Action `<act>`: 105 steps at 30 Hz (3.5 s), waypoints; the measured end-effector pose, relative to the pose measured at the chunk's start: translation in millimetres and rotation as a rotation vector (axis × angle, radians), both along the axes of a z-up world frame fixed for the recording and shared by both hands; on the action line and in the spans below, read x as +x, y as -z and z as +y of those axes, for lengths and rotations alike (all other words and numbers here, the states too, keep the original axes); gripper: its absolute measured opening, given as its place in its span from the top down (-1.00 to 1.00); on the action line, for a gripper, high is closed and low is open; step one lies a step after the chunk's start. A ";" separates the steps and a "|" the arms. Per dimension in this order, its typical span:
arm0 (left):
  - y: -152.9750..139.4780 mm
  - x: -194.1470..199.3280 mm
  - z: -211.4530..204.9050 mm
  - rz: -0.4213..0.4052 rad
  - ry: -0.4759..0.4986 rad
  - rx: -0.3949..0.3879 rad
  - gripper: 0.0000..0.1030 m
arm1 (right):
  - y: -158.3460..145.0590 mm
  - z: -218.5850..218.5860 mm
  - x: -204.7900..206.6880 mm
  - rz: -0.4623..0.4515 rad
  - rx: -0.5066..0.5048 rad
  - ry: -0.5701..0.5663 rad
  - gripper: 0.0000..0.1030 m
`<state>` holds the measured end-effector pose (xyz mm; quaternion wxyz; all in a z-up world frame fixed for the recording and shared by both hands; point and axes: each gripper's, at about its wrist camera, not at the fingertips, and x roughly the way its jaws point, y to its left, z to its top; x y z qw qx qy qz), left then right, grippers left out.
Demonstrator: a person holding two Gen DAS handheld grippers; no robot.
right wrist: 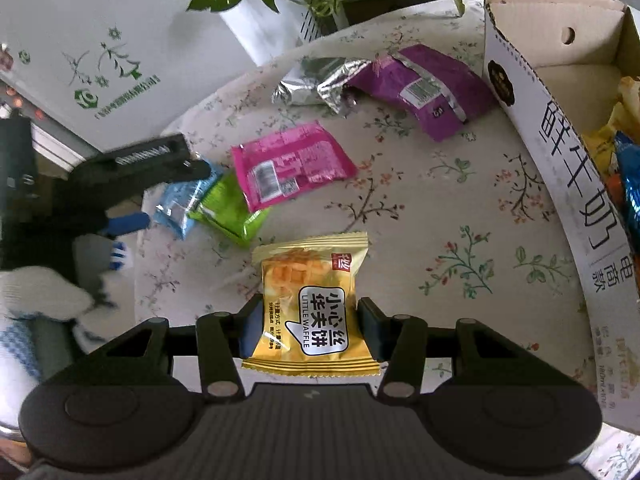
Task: Organize snacks
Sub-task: 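Close the right tool on the yellow waffle packet while the left tool lowers over the light blue packet, then close the left tool on the light blue packet, then carry both packets into the cardboard box and open both tools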
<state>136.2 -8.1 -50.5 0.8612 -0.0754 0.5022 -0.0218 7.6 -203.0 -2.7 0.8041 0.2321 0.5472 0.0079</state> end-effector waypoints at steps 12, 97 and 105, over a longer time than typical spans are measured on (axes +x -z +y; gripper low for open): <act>9.1 3.4 -9.9 -0.030 0.003 0.078 -0.57 | -7.1 -8.9 4.0 -0.023 0.028 0.023 -0.11; -86.9 -67.7 -36.6 -0.259 0.192 -0.020 0.04 | -48.5 -50.2 15.1 -0.225 -0.028 0.078 -0.11; -95.5 -77.9 -61.3 -0.296 0.239 -0.025 0.04 | -59.5 -62.6 9.5 -0.265 -0.076 0.090 -0.11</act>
